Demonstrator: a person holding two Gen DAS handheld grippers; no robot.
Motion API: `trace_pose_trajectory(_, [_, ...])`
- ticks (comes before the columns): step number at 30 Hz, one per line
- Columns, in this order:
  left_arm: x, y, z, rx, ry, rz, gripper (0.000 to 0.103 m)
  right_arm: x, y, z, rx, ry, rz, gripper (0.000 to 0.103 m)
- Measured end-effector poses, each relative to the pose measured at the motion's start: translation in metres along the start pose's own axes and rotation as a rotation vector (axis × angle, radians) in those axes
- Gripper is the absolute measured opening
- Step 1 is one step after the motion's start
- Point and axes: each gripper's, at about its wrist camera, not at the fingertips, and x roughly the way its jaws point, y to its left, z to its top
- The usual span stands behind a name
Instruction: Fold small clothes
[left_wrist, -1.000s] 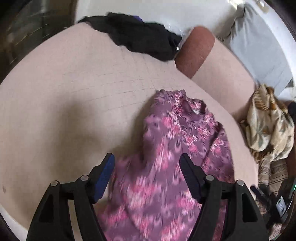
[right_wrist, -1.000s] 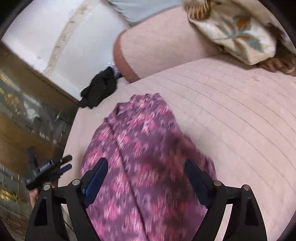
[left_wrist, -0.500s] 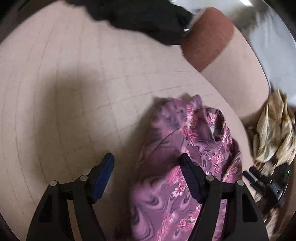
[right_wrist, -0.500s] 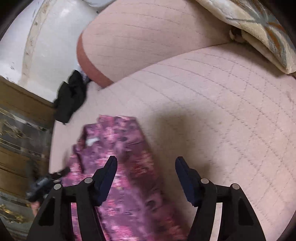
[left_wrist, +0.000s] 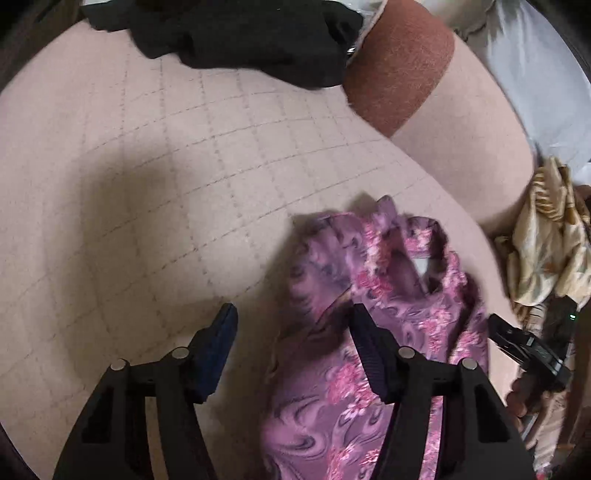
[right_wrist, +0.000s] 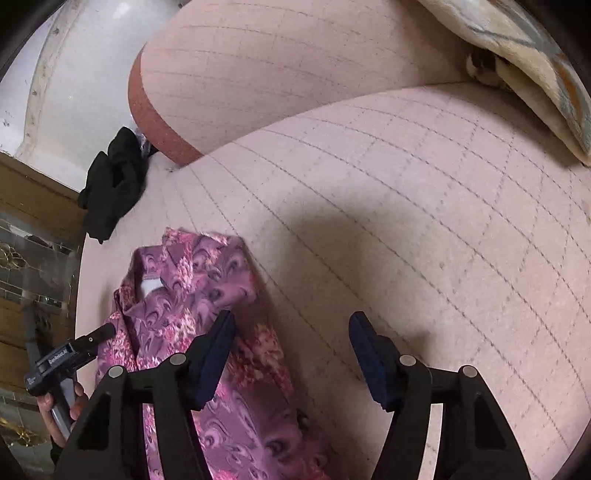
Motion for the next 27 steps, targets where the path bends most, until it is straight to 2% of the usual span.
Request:
trace_pose_trajectory(2, [0.001, 0.002, 0.000, -0.005, 0.006, -0.019, 0.061, 0.003, 0.002, 0.002, 0.003, 0.005, -0.004, 0.067])
trace_pose_trajectory(5, [0.001, -0.001, -0.002, 0.016, 0.002, -0.006, 0.061, -0.005, 0.007, 0.001, 0.011, -0.009, 0.077, 0.066])
trace_pose_trajectory(6, [0.000, -0.002, -0.002, 0.023, 0.002, -0.004, 0.058, -0.006, 0.014, 0.002, 0.002, -0.012, 0.102, 0.066])
trace_pose_trajectory(8, [0.004, -0.007, -0.001, 0.042, 0.010, -0.013, 0.033, -0.001, 0.028, 0.002, -0.047, 0.003, 0.081, 0.066])
trace_pose_trajectory(9, [0.010, -0.009, -0.001, 0.059, 0.028, -0.022, 0.026, 0.005, 0.038, 0.002, -0.088, 0.014, 0.046, 0.066])
trace_pose_trajectory(10, [0.013, -0.010, 0.000, 0.073, 0.034, -0.006, 0.014, 0.016, 0.046, 0.002, -0.126, 0.043, -0.004, 0.060])
trace_pose_trajectory(11, [0.015, -0.010, -0.001, 0.086, 0.031, 0.022, 0.010, 0.027, 0.049, 0.001, -0.147, 0.081, -0.052, 0.049])
trace_pose_trajectory(12, [0.014, -0.009, 0.000, 0.087, 0.033, 0.013, 0.009, 0.035, 0.049, 0.000, -0.158, 0.112, -0.096, 0.023])
trace_pose_trajectory(13, [0.009, -0.008, 0.000, 0.089, 0.034, 0.001, 0.007, 0.034, 0.046, 0.000, -0.164, 0.108, -0.107, 0.015])
trace_pose_trajectory(14, [0.001, -0.010, 0.001, 0.113, 0.031, -0.002, 0.007, 0.028, 0.043, 0.000, -0.161, 0.107, -0.082, 0.007])
trace_pose_trajectory(17, [-0.034, -0.019, 0.009, 0.189, -0.038, -0.004, 0.007, -0.007, 0.031, 0.002, -0.150, 0.037, -0.073, 0.007])
trace_pose_trajectory(20, [-0.065, -0.031, 0.029, 0.194, -0.092, -0.085, 0.006, -0.037, 0.021, 0.007, -0.141, -0.030, -0.054, 0.006])
trace_pose_trajectory(22, [-0.069, -0.046, 0.036, 0.246, -0.135, -0.085, 0.007, -0.051, 0.017, 0.015, -0.137, -0.086, -0.048, 0.006])
trace_pose_trajectory(23, [-0.062, -0.055, 0.041, 0.271, -0.143, -0.089, 0.007, -0.053, 0.016, 0.019, -0.129, -0.104, -0.057, 0.006])
trace_pose_trajectory(25, [-0.040, -0.061, 0.050, 0.291, -0.115, -0.051, 0.007, -0.044, 0.008, 0.031, -0.097, -0.111, -0.081, 0.006])
trace_pose_trajectory(27, [0.001, -0.059, 0.064, 0.327, -0.068, 0.022, 0.007, -0.016, 0.000, 0.040, -0.107, -0.059, -0.147, 0.006])
